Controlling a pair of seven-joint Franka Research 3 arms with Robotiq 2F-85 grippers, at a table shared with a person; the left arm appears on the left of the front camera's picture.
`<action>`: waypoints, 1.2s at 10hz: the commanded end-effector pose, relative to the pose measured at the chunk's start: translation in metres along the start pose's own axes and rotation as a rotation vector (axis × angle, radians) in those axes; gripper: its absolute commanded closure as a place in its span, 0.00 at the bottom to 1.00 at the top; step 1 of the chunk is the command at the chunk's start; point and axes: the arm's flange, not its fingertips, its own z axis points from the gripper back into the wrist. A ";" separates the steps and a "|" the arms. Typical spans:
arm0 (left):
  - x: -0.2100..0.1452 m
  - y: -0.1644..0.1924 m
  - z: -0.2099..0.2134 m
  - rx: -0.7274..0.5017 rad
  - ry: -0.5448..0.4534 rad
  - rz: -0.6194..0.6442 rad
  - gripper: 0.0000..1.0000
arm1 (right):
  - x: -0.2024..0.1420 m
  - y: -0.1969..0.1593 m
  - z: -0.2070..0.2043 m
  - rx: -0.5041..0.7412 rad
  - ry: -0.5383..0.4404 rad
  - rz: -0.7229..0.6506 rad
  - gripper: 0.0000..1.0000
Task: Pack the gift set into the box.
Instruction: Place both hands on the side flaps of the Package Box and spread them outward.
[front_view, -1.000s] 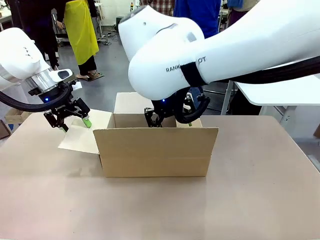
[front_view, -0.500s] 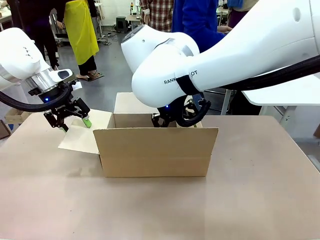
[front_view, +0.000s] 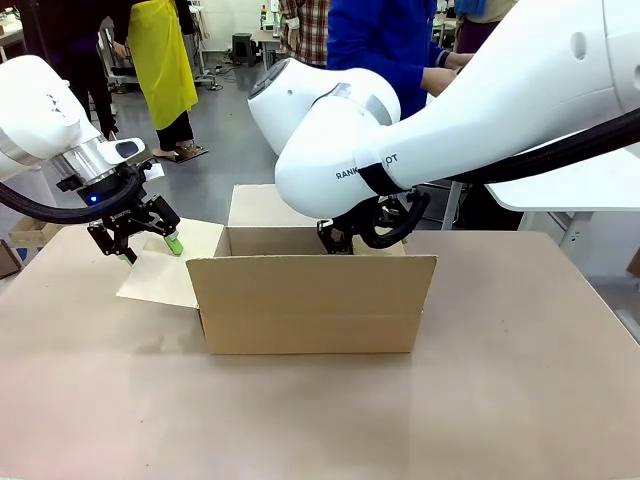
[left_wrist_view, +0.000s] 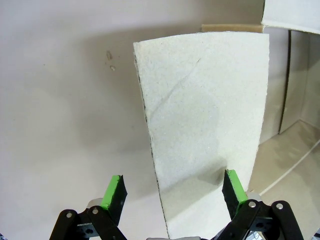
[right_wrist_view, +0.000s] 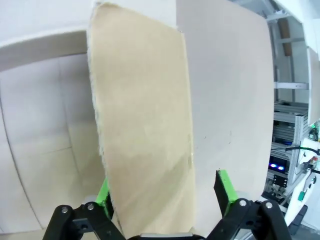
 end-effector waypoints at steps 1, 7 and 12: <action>-0.003 -0.001 0.002 0.010 -0.001 0.009 0.00 | 0.002 -0.004 0.003 -0.050 -0.039 -0.062 0.00; -0.003 -0.001 0.002 0.010 -0.001 0.009 0.00 | -0.007 -0.042 0.009 -0.078 -0.024 -0.031 0.00; -0.003 -0.001 0.002 0.010 -0.001 0.009 0.00 | -0.004 -0.110 0.000 0.004 0.004 0.060 0.00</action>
